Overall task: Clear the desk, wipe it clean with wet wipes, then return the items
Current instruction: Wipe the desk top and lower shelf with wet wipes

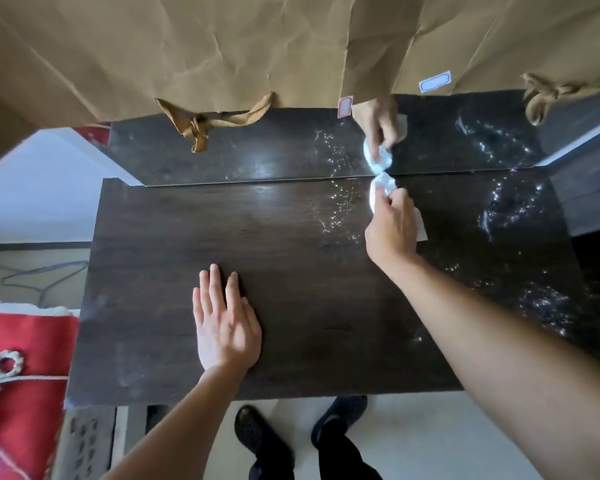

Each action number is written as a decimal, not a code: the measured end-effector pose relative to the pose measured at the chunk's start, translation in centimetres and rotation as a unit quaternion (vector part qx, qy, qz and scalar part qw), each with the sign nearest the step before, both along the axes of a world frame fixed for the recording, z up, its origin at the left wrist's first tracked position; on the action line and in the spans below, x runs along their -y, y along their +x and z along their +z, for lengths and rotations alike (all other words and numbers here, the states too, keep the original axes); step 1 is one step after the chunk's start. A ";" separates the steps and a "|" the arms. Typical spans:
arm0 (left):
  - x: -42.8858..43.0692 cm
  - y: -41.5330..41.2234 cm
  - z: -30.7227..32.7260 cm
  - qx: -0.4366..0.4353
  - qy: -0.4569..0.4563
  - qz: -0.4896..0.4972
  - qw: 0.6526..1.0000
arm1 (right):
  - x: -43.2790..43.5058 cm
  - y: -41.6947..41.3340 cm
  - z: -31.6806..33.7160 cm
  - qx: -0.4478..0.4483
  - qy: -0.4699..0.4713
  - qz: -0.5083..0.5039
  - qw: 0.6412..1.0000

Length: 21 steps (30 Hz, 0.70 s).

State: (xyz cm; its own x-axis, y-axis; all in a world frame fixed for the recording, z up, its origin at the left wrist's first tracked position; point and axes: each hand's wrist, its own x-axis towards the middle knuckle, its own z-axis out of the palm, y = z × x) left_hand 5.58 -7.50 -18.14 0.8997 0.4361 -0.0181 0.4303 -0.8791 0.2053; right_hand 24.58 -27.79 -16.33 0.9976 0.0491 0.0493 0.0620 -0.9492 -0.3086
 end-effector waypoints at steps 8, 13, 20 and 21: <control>0.0 0.0 0.3 0.012 0.002 -0.003 1.000 | 0.1 -3.3 -1.0 0.006 0.016 0.250 0.968; 0.0 0.1 0.1 0.003 0.000 -0.004 1.000 | -1.1 3.2 -1.0 -0.013 -0.025 -0.064 0.998; -0.1 0.1 0.2 0.004 -0.001 -0.011 1.000 | -9.6 1.1 -0.3 -0.039 0.025 0.223 0.974; -0.2 0.1 0.1 0.005 -0.001 -0.009 1.000 | -8.1 1.8 -0.3 -0.032 0.034 0.225 0.973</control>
State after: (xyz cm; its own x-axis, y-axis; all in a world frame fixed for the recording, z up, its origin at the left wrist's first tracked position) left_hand 5.68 -7.33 -18.00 0.9076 0.4198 -0.0098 0.4121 -0.8861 0.2120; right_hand 26.33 -19.66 -16.65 0.8771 0.4803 0.0061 0.4449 -0.8075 -0.3873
